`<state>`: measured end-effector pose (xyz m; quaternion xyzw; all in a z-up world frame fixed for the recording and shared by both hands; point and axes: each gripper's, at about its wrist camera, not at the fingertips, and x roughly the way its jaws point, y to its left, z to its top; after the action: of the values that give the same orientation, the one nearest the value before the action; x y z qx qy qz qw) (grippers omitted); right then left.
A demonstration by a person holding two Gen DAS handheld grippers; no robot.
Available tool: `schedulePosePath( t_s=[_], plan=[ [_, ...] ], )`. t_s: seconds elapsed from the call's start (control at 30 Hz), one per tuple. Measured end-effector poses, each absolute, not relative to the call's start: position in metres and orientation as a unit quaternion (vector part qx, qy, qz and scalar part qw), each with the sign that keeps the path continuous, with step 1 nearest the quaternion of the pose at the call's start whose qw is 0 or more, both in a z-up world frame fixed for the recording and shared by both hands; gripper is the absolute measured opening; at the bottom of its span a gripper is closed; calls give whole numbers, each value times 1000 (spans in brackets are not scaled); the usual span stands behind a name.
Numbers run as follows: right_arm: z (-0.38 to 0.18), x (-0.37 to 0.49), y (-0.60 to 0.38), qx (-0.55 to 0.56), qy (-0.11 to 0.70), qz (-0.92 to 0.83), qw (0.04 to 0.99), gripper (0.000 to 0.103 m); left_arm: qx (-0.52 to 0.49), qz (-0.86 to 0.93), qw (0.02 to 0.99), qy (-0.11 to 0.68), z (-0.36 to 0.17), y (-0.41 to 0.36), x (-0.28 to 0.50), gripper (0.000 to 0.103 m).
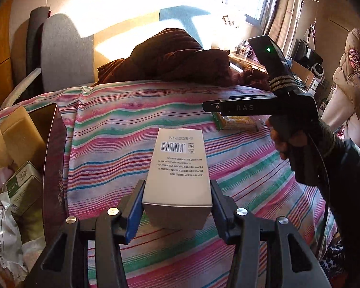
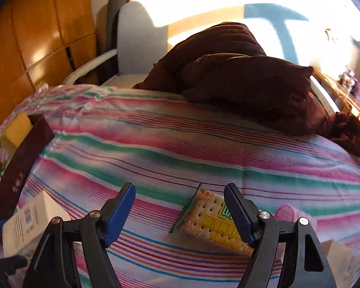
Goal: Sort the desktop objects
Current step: 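Grasp the yellow WEIDAN cracker pack with the right tool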
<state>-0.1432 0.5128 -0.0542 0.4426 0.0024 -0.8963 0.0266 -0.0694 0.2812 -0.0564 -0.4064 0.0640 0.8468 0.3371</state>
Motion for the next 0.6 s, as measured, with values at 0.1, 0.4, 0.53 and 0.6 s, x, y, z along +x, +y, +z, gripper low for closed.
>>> schedulePosePath(
  t_s=[0.1, 0.4, 0.53, 0.6],
  plan=[
    [-57, -149, 509, 481, 69, -872, 66, 77, -407, 844, 343, 64, -55, 277, -67, 52],
    [-74, -159, 519, 555, 177, -805, 111, 77, -418, 834, 354, 61, -60, 281, -70, 52],
    [-76, -163, 529, 566, 184, -795, 118, 77, -416, 834, 355, 69, -63, 286, -70, 52],
    [-76, -165, 535, 569, 181, -793, 121, 77, -417, 833, 356, 72, -64, 288, -70, 53]
  ],
)
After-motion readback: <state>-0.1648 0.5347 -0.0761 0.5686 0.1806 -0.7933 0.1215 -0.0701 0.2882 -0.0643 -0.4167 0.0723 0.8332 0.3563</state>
